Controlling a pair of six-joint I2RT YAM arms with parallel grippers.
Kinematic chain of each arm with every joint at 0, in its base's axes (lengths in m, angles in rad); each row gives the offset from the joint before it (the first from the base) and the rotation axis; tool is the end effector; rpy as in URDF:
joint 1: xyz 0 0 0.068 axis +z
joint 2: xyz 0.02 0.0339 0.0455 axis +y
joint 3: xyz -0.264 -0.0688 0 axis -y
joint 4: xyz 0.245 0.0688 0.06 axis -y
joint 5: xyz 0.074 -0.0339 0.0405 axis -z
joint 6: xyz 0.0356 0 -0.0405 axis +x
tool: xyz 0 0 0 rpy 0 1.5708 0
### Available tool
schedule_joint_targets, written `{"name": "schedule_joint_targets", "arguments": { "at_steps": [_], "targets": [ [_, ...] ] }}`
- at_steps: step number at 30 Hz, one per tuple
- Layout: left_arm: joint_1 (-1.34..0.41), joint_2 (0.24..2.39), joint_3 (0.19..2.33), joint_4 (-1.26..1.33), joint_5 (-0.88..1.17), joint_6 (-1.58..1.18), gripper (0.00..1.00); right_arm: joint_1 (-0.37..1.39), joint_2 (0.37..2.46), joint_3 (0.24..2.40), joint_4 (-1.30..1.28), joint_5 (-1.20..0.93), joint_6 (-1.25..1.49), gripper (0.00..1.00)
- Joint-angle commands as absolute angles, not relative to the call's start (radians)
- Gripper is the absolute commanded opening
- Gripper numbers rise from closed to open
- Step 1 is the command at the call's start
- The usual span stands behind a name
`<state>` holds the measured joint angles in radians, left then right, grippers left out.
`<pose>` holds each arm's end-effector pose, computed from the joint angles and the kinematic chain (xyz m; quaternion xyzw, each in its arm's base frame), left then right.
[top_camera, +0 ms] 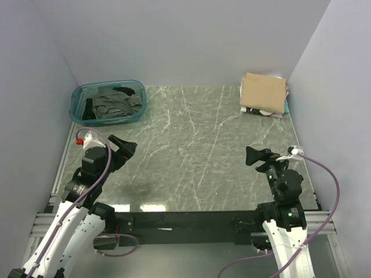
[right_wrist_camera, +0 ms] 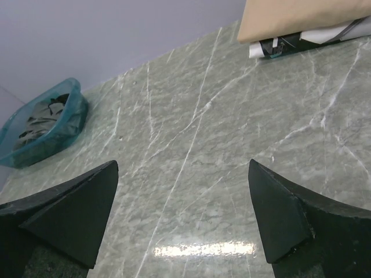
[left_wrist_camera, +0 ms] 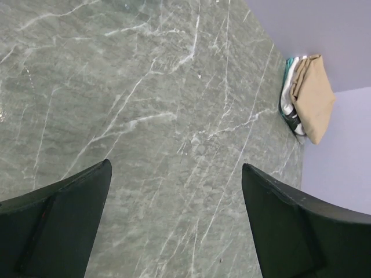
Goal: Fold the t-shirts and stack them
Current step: Grab the tshirt from the pile
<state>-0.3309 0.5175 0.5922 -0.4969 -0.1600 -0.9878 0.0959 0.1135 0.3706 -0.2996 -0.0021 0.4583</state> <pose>0.1248 -0.0369 0.2775 -0.3111 0.7781 -0.2787 0.4691 0.0885 0.0086 0.2591 0.1294 0.7103 0.1900 0.6653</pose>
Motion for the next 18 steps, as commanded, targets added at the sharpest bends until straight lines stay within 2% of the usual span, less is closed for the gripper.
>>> {"name": "schedule_joint_targets", "arguments": {
  "at_steps": [1, 10, 14, 18],
  "targets": [
    [-0.334, 0.494, 0.591, -0.476, -0.193, -1.014, 0.99, 0.101, 0.118, 0.374, -0.268, -0.002, 0.483, 1.00],
    [-0.334, 0.523, 0.636, -0.454, -0.291, -1.023, 0.99, 0.101, 0.138, 0.382, -0.268, 0.049, 0.560, 1.00],
    [-0.334, 0.619, 0.653, -0.390, -0.403, -1.029, 1.00, 0.101, 0.133, 0.383, -0.268, 0.052, 0.574, 1.00],
    [-0.331, 0.754, 0.774, -0.371, -0.537, -0.962, 0.99, 0.101, 0.133, 0.365, -0.247, 0.017, 0.568, 1.00]
  ]
}}
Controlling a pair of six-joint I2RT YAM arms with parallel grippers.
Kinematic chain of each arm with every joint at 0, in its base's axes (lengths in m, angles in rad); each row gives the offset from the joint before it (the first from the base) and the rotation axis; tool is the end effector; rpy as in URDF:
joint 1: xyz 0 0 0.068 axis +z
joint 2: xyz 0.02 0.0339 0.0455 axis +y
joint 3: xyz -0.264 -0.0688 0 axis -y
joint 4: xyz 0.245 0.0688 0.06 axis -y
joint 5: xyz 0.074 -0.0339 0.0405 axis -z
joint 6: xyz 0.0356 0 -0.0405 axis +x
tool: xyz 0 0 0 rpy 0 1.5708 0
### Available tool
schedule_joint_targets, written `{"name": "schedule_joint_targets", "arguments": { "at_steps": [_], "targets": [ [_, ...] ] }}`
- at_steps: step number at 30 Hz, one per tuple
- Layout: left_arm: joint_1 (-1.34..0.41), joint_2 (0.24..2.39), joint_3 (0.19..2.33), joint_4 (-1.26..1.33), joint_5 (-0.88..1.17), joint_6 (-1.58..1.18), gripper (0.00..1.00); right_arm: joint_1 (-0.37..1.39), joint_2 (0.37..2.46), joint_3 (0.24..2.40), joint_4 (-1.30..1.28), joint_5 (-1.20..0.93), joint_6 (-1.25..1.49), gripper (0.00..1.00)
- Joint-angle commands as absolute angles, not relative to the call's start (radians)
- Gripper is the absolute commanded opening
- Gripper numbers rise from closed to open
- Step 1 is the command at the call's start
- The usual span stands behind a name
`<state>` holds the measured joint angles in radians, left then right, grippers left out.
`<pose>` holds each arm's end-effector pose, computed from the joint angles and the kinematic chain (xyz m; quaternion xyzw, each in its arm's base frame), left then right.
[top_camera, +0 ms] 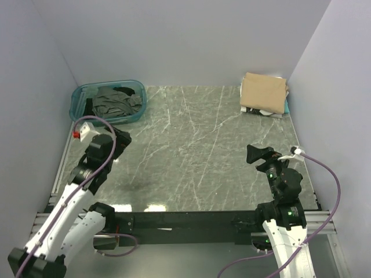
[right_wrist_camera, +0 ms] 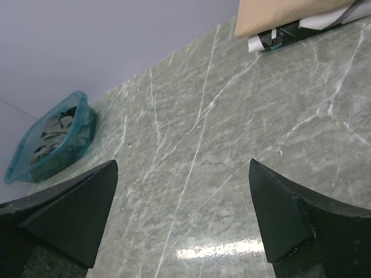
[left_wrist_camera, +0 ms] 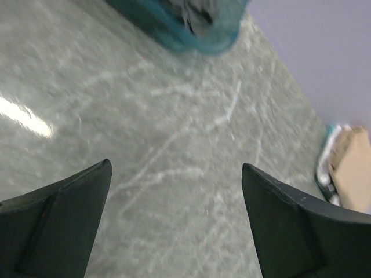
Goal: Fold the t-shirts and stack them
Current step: Grab the tshirt from the pile
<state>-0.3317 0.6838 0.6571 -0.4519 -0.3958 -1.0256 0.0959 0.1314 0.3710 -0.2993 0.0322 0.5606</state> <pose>0.1526 -0.0381 0.2845 -0.3809 0.7532 -0.1889 0.5019 0.0911 0.0076 0.2580 0.1783 0.7057 0.2099 0.6528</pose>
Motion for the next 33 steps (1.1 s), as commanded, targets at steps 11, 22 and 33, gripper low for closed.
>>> {"name": "schedule_joint_targets", "arguments": {
  "at_steps": [11, 22, 33],
  "targets": [
    [-0.171, 1.270, 1.255, -0.482, -0.638, -0.758, 0.99, 0.101, 0.242, 0.360, -0.236, -0.054, 0.546, 1.00],
    [-0.009, 1.615, 1.442, -0.361, -0.399, -0.637, 0.99, 0.101, 0.258, 0.356, -0.233, -0.052, 0.541, 1.00],
    [0.043, 2.020, 1.759, -0.469, -0.305, -0.611, 0.99, 0.101, 0.253, 0.350, -0.233, -0.061, 0.538, 1.00]
  ]
}}
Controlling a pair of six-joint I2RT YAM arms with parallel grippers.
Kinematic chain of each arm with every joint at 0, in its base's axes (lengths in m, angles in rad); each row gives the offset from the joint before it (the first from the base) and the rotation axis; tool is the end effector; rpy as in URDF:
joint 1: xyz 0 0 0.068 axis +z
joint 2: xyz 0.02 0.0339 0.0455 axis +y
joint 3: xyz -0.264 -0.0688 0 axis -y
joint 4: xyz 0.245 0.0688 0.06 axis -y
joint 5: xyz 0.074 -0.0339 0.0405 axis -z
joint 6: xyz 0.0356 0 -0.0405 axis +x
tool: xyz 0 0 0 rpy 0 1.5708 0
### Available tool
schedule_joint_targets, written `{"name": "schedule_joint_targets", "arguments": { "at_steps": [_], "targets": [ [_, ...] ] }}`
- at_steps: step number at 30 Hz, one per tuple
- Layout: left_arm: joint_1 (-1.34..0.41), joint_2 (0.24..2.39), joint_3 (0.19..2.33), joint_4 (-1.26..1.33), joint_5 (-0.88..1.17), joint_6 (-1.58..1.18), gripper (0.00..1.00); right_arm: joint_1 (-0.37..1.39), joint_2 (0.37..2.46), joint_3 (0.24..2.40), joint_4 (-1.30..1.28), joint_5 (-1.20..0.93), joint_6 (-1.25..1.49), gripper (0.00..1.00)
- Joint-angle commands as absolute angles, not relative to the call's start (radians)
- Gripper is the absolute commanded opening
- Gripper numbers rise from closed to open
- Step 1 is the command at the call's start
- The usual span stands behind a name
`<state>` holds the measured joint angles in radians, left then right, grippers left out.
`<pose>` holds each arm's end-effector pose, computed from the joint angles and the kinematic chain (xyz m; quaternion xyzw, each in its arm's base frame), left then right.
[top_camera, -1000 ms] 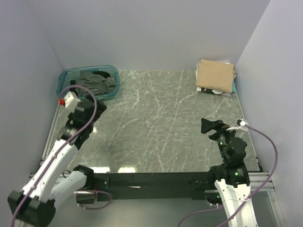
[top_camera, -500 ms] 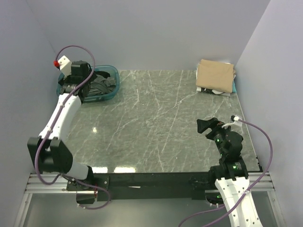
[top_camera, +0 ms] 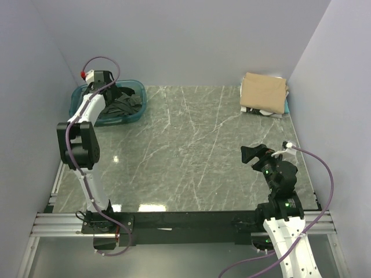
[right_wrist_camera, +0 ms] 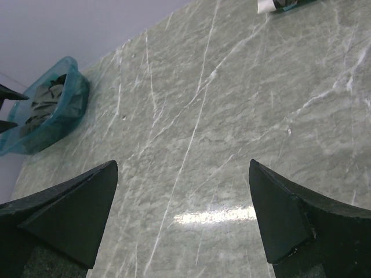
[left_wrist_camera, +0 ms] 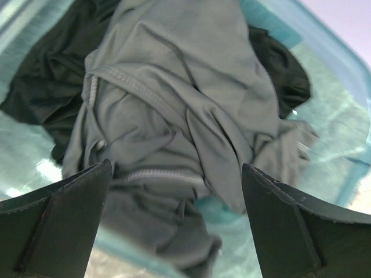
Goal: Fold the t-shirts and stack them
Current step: Grab the tshirt from the pile
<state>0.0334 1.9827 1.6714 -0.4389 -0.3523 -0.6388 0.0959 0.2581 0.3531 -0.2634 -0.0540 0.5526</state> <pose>0.4552 0.0275 0.2643 -0.3637 0.8292 0.0363 0.4228 0.1103 0.0125 0.2455 0.1559 0.7479 0.2250 0.6047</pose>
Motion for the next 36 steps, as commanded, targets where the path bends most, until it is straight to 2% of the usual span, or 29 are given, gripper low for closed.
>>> {"name": "schedule_joint_targets", "arguments": {
  "at_steps": [1, 5, 7, 10, 11, 13, 14, 15, 21, 27, 36],
  "targets": [
    [0.043, 2.054, 1.767, -0.485, -0.316, -0.614, 0.99, 0.101, 0.253, 0.350, -0.235, -0.061, 0.537, 1.00],
    [0.055, 2.111, 1.776, -0.492, -0.325, -0.629, 0.99, 0.101, 0.256, 0.348, -0.230, -0.057, 0.538, 1.00],
    [0.058, 2.132, 1.781, -0.499, -0.315, -0.629, 0.96, 0.101, 0.261, 0.347, -0.227, -0.061, 0.535, 1.00],
    [0.058, 2.141, 1.769, -0.482, -0.322, -0.621, 0.84, 0.101, 0.273, 0.350, -0.225, -0.067, 0.534, 1.00],
    [0.060, 2.143, 1.766, -0.470, -0.318, -0.612, 0.66, 0.103, 0.278, 0.351, -0.229, -0.066, 0.532, 1.00],
    [0.063, 2.149, 1.775, -0.475, -0.310, -0.607, 0.46, 0.103, 0.279, 0.353, -0.233, -0.064, 0.534, 1.00],
    [0.063, 2.149, 1.782, -0.476, -0.310, -0.607, 0.17, 0.101, 0.276, 0.351, -0.232, -0.063, 0.534, 1.00],
    [0.066, 2.146, 1.790, -0.483, -0.311, -0.609, 0.03, 0.101, 0.275, 0.350, -0.232, -0.061, 0.534, 1.00],
    [0.064, 2.045, 1.795, -0.456, -0.291, -0.591, 0.01, 0.101, 0.270, 0.345, -0.226, -0.057, 0.534, 1.00],
    [0.064, 1.817, 1.758, -0.399, -0.299, -0.580, 0.01, 0.101, 0.275, 0.347, -0.230, -0.063, 0.532, 1.00],
    [0.064, 1.600, 1.806, -0.361, -0.284, -0.566, 0.01, 0.101, 0.250, 0.342, -0.233, -0.064, 0.535, 1.00]
  ]
}}
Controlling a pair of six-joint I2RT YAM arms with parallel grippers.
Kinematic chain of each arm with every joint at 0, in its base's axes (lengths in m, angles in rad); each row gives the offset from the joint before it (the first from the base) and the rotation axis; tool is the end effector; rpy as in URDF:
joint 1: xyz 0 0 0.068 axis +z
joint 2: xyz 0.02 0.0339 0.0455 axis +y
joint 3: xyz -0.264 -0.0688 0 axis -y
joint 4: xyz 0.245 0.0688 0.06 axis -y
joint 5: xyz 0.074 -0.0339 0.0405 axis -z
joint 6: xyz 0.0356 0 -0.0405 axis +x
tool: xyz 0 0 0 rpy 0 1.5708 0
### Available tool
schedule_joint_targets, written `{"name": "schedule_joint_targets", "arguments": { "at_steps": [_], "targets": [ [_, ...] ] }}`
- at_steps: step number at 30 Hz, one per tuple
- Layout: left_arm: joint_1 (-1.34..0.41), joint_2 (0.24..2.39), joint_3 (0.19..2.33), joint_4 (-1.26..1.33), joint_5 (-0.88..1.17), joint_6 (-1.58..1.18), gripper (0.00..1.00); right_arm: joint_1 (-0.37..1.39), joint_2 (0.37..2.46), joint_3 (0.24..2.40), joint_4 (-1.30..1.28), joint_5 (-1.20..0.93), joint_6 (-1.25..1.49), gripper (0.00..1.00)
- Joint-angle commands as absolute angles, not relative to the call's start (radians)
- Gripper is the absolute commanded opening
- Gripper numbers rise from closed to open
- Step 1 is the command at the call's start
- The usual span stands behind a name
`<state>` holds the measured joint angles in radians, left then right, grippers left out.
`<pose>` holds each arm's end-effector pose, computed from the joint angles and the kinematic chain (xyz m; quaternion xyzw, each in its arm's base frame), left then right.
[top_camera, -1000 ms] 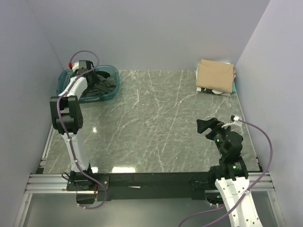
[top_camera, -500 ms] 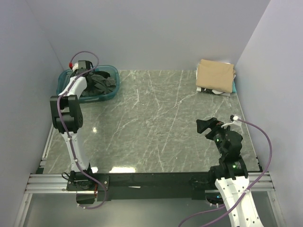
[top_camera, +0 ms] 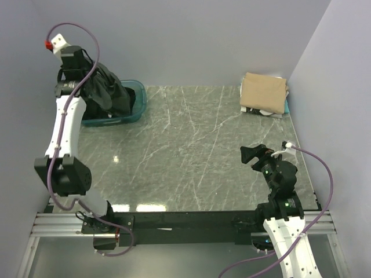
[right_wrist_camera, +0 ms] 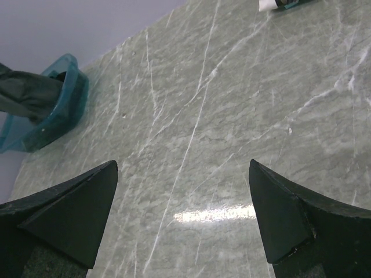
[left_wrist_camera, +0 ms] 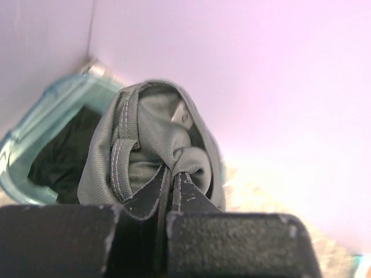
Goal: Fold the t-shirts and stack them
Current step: Grab the tshirt from the pile, then move the tshirt to the center of the board
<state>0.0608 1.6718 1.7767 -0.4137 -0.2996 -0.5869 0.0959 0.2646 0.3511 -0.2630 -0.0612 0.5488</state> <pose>0.3855 0.0340 0.4287 -0.3375 0.7289 -0.0353 0.5946 0.1112 0.0129 0.2443 0.1529 0.7512 0.2255 0.6012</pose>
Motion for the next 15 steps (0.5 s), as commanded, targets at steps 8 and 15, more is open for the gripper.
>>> {"name": "schedule_joint_targets", "arguments": {
  "at_steps": [8, 15],
  "targets": [
    [0.060, 1.404, 1.727, -0.272, -0.117, -0.618, 0.01, 0.101, 0.247, 0.342, -0.230, -0.064, 0.534, 1.00],
    [-0.038, 1.243, 1.726, -0.233, 0.098, -0.640, 0.01, 0.100, 0.244, 0.341, -0.229, -0.071, 0.534, 1.00]
  ]
}}
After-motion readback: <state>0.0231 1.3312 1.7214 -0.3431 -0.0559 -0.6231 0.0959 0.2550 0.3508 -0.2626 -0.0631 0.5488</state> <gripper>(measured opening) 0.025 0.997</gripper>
